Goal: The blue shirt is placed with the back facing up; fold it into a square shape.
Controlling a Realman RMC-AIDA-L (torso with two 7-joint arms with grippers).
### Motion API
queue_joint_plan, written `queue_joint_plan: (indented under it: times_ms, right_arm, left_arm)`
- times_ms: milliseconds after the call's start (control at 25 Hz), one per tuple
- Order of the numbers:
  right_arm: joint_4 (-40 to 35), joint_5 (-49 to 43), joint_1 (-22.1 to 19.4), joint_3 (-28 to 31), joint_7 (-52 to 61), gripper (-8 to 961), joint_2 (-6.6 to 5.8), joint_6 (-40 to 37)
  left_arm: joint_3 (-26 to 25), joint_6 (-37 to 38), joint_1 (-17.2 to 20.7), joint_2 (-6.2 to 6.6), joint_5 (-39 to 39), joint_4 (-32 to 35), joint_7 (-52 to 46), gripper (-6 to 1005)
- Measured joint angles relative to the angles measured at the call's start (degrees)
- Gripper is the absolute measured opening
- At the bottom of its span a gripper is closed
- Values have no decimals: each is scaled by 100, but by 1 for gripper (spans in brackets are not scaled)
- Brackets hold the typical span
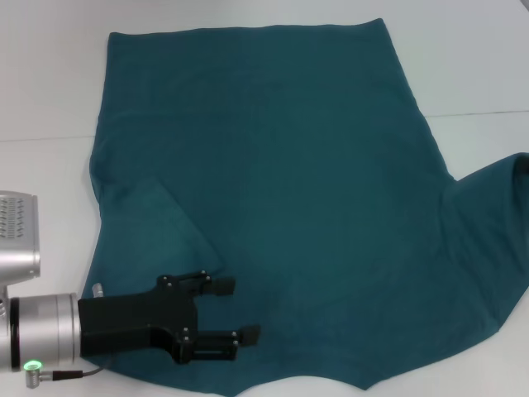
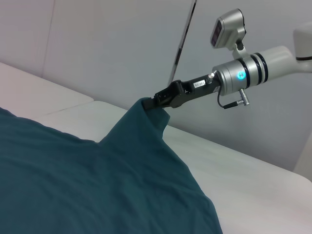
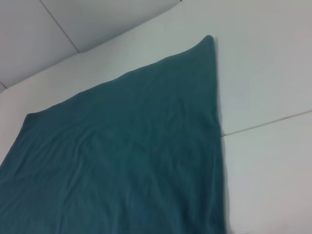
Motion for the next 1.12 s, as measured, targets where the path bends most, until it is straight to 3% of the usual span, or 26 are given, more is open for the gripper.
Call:
queue_joint_plan:
  times_ms: [240, 440, 640, 840, 920, 1120]
  right_arm:
    - [1, 0, 10, -26, 3, 13, 12, -6]
    - [97, 172, 155, -31, 57, 13, 131, -52]
    - [420, 370, 733, -199, -20, 14, 446, 344]
    - [671, 386, 1321, -741, -293, 24, 837, 1376]
    - [703, 494, 1381, -860, -307, 95, 894, 1589]
    - [631, 1013, 1195, -1044, -403, 266, 852, 1446]
  left_arm:
    - [-9, 0, 0, 0, -2, 0, -29, 888]
    - [-25, -6, -12, 3, -6, 1, -43, 887]
    - [-41, -16, -25, 10, -9, 67, -56, 887]
    - [-46, -22, -26, 16, -9, 76, -58, 887]
    - [-46, -43, -18, 17, -3, 78, -59, 887]
    - [-45, -108, 10, 18, 10, 79, -59, 887]
